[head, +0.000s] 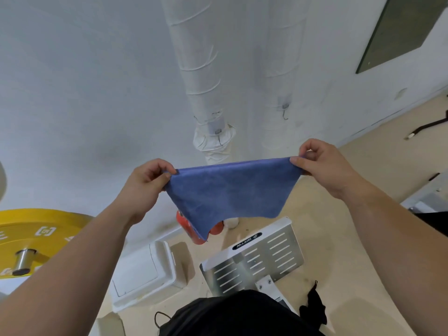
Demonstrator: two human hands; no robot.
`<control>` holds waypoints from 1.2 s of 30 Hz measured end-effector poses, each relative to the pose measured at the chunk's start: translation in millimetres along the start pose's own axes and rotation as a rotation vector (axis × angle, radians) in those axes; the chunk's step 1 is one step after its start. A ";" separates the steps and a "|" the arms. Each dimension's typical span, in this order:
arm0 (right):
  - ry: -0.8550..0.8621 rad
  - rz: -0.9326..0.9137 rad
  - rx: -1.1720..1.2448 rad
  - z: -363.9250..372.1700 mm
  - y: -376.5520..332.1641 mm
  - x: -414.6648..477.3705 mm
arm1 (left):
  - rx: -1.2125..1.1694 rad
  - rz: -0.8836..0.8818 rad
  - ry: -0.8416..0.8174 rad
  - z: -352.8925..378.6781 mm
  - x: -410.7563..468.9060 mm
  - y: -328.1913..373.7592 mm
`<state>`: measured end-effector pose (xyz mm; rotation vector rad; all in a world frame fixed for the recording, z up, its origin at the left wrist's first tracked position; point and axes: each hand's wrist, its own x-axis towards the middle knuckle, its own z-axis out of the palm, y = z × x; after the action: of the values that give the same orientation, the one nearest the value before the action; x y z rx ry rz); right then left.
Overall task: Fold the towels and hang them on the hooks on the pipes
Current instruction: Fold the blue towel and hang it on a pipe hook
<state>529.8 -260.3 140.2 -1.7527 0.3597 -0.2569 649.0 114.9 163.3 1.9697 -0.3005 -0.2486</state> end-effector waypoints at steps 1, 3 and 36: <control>0.001 0.018 0.030 -0.6 0.4 -1.8 | 0.024 -0.007 -0.021 1.1 0.1 0.6; 0.025 0.032 0.042 0.5 1.8 -6.1 | 0.081 -0.018 -0.068 3.3 0.7 1.8; -0.260 -0.244 -0.317 87.6 -29.6 -61.1 | -0.251 -0.067 -0.162 95.4 -55.6 40.7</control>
<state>508.0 -152.3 152.2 -2.1167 -0.0056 -0.1467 563.0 34.5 164.3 1.7161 -0.2934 -0.4682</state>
